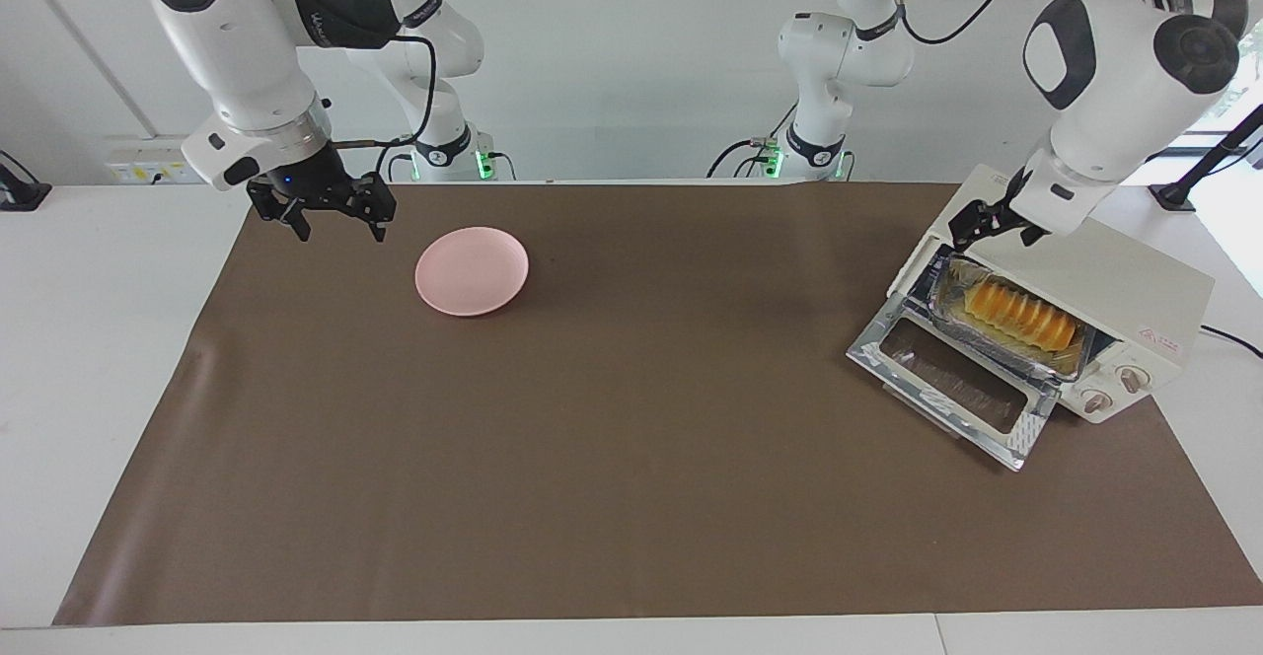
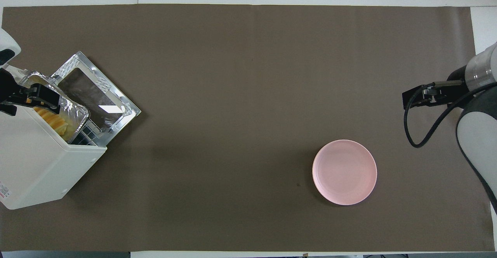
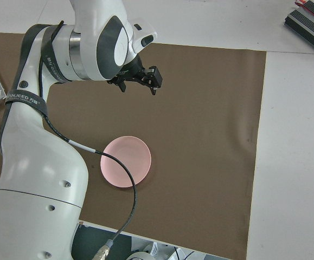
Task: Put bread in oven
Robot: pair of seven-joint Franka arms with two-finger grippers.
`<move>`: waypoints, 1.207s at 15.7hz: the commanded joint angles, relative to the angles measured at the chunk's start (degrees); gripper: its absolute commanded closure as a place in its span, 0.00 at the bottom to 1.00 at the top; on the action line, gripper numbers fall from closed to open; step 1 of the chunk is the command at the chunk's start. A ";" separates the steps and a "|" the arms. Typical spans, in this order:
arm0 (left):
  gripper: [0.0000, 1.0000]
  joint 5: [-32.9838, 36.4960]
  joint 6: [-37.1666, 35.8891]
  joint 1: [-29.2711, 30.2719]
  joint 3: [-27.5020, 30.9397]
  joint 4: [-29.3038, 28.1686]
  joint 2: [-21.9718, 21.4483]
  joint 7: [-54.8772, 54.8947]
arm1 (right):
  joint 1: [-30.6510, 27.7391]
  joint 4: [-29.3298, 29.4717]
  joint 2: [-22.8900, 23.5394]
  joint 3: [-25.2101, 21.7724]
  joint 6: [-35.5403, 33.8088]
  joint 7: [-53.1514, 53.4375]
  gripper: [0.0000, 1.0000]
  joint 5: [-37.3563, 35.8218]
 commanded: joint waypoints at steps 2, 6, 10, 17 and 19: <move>0.00 1.02 -2.23 -0.06 -1.16 -1.62 -4.13 2.11 | -0.75 -0.88 -0.94 0.70 -0.28 -0.76 0.00 -0.99; 0.00 1.02 -4.34 10.91 -12.65 -3.28 -7.46 2.29 | -0.75 -0.97 -0.94 0.70 -0.28 -0.76 0.00 -0.99; 0.00 1.10 -2.07 18.23 -20.94 -3.21 -7.39 2.46 | -0.75 -0.97 -0.94 0.70 -0.36 -0.76 0.00 -0.99; 0.00 0.14 -1.62 21.84 -26.39 -0.39 -5.54 3.17 | -0.75 -0.97 -0.94 0.70 -0.28 -0.76 0.00 -0.99; 0.00 -0.12 -1.53 21.84 -26.39 -0.48 -5.54 3.17 | -0.75 -0.88 -0.94 0.70 -0.36 -0.76 0.00 -0.99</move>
